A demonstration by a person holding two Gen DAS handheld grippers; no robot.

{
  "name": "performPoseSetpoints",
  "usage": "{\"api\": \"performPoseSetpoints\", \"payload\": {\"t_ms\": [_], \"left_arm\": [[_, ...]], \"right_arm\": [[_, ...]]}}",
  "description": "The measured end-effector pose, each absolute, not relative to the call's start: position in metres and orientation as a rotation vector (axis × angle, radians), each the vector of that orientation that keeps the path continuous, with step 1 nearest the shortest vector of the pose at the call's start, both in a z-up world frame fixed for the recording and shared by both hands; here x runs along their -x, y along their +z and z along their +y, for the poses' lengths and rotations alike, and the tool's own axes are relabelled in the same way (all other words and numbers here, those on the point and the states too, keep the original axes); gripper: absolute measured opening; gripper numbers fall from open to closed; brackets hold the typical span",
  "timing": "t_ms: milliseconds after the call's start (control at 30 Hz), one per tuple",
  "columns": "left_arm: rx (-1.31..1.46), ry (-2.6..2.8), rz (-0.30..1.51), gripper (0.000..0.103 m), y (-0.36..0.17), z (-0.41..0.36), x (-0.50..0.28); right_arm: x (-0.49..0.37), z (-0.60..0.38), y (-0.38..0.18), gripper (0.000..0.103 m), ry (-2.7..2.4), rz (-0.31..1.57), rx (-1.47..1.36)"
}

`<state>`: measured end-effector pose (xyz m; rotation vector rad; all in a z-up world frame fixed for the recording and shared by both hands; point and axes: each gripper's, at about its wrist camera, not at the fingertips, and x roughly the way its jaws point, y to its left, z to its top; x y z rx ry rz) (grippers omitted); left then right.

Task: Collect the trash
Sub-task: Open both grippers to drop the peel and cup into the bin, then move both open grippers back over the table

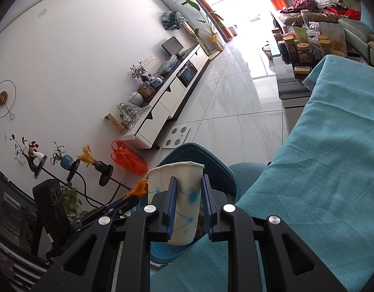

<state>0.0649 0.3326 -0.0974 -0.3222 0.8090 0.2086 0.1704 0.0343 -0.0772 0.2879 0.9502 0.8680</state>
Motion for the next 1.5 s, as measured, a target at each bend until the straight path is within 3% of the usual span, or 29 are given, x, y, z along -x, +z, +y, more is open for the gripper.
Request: {"api": "performPoseSetpoints", "payload": {"t_ms": [367, 600, 800, 1200, 1500], "left_arm": [[0.345, 0.231, 0.85, 0.015, -0.117, 0.339, -0.076], [0.373, 0.233, 0.87, 0.017, -0.13, 0.343, -0.08], [0.364, 0.216, 0.853, 0.037, -0.128, 0.338, -0.076], [0.259, 0.022, 0.714, 0.061, -0.085, 0.268, -0.061], [0.174, -0.265, 0.688, 0.062, -0.069, 0.149, -0.076]], "right_arm": [[-0.177, 0.055, -0.09, 0.019, 0.838, 1.006, -0.259], [-0.178, 0.065, -0.096, 0.026, 0.824, 1.029, -0.225], [-0.175, 0.055, -0.095, 0.03, 0.826, 1.021, -0.228], [-0.13, -0.021, -0.055, 0.046, 0.786, 0.836, -0.154], [-0.093, -0.151, -0.044, 0.048, 0.549, 0.741, -0.172]]}}
